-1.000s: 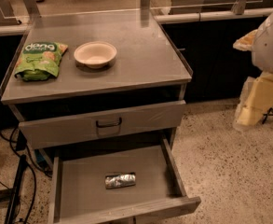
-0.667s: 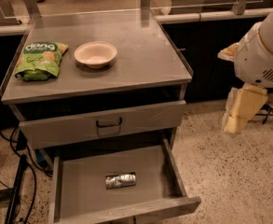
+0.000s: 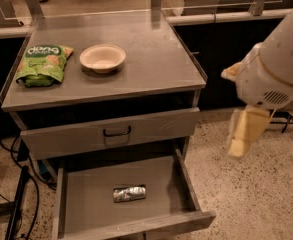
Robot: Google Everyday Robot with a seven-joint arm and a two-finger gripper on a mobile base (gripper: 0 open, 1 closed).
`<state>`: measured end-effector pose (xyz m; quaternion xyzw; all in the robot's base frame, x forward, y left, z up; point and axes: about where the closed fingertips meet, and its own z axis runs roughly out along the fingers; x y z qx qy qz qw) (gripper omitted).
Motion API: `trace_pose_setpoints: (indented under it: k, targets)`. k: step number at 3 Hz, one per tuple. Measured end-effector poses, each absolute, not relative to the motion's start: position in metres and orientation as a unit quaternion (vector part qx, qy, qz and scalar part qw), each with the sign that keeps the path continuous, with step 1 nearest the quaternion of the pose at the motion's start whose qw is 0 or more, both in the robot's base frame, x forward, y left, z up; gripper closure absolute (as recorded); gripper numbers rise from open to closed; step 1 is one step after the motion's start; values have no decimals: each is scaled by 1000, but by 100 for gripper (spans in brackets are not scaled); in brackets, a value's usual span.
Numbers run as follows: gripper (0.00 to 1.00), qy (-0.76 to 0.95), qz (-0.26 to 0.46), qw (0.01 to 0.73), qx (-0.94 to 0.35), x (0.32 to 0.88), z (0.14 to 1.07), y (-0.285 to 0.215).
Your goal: Pick redbull can from middle drawer and place on counter
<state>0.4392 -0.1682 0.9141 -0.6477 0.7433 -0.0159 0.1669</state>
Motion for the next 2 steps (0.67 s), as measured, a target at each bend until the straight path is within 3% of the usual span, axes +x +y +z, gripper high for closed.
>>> trace_pose_setpoints:
  k: [2]
  targets:
    - [0,715,31,122,-688,429,820,-114]
